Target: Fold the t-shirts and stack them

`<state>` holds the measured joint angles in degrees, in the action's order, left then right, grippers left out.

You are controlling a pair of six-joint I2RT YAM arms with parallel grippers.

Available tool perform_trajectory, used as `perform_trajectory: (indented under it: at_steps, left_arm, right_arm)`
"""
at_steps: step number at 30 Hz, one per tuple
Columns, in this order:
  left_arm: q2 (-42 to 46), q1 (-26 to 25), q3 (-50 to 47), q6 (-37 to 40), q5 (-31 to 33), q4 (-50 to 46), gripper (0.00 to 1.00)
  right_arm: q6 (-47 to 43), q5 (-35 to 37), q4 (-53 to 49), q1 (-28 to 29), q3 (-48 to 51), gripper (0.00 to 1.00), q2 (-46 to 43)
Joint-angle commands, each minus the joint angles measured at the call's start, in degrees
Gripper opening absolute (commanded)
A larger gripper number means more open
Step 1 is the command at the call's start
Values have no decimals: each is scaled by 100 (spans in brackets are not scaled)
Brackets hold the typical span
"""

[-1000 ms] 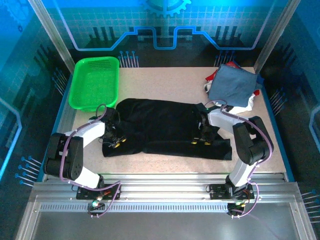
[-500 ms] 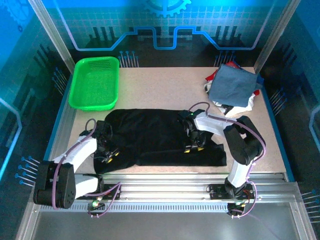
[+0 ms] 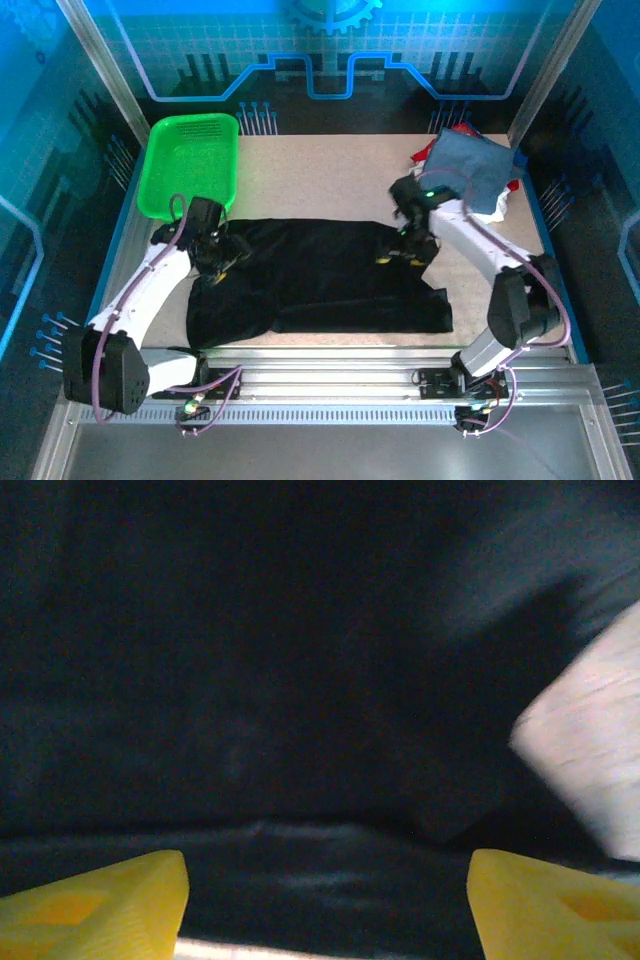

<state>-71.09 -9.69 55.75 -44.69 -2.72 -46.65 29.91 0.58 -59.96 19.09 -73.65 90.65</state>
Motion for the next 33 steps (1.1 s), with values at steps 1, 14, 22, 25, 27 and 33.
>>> perform_trajectory:
  at_steps: [1, 14, 22, 25, 27, 33]
  left_arm:
    - [-493, -497, 522, 538, -426, 301, 75]
    - [-612, -1307, 724, 795, -587, 963, 77]
    - [-323, -1307, 554, 724, -392, 720, 77]
    - [-266, -1301, 517, 689, -313, 680, 77]
    - [-224, -1307, 492, 671, -247, 649, 77]
    - [-143, -1299, 411, 654, -52, 561, 77]
  right_arm:
    - [-437, 111, 31, -955, -282, 74, 285]
    - [-585, -61, 909, -2039, -943, 58, 2191]
    - [-550, -122, 1135, -2076, -1094, 51, 2715]
    - [-540, -146, 1097, -2068, -1128, 48, 2799]
    - [-532, -171, 1124, -2070, -1061, 43, 2800]
    - [-562, -206, 1154, -2073, -935, 20, 2857]
